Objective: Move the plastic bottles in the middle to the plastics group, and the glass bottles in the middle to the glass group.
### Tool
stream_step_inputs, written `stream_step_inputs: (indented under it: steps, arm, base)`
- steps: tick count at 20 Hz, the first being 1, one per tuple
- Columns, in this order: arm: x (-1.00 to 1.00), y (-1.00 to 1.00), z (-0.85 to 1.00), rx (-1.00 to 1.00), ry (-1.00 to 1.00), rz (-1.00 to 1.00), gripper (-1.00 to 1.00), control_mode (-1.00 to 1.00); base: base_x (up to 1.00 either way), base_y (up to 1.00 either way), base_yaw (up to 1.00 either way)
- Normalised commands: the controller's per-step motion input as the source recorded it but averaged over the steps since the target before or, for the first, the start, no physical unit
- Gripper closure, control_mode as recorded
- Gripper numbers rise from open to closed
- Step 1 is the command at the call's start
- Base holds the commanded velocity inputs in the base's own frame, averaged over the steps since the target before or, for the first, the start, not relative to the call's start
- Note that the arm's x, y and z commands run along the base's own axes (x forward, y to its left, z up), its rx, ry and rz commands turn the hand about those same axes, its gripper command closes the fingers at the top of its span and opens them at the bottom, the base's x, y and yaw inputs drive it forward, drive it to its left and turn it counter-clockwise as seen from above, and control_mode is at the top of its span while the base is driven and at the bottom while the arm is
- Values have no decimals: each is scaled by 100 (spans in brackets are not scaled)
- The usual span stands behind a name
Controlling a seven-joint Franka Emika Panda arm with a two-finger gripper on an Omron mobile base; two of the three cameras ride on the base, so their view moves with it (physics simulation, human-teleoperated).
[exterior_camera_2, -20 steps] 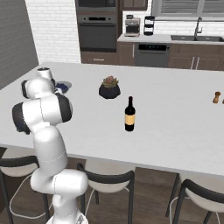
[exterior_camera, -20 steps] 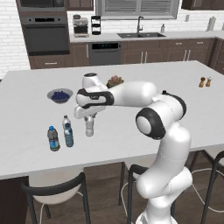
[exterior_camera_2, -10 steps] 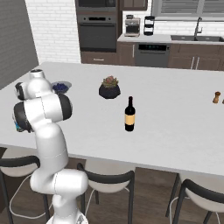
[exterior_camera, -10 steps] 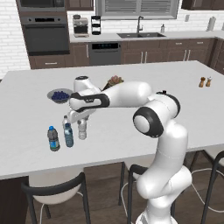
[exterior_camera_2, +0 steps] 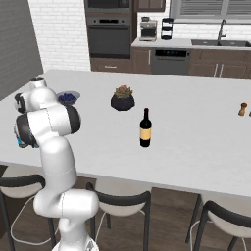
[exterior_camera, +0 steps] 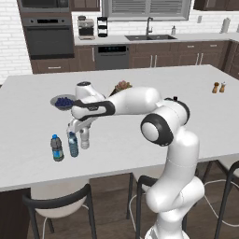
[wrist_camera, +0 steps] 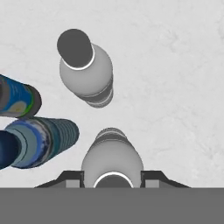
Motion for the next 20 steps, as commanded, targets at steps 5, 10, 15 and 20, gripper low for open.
stream_step_inputs:
  steps: [5, 10, 15, 20]
  arm:
    - [8, 2, -10, -1, -3, 0, 100, -100]
    - [4, 0, -36, -1, -1, 0, 100, -100]
    - [2, 0, -17, 0, -1, 0, 100, -100]
    - [15, 11, 0, 0, 0, 0, 100, -100]
  base:
    - [0, 0, 0]
    - [0, 0, 0]
    - [0, 0, 0]
    - [0, 0, 0]
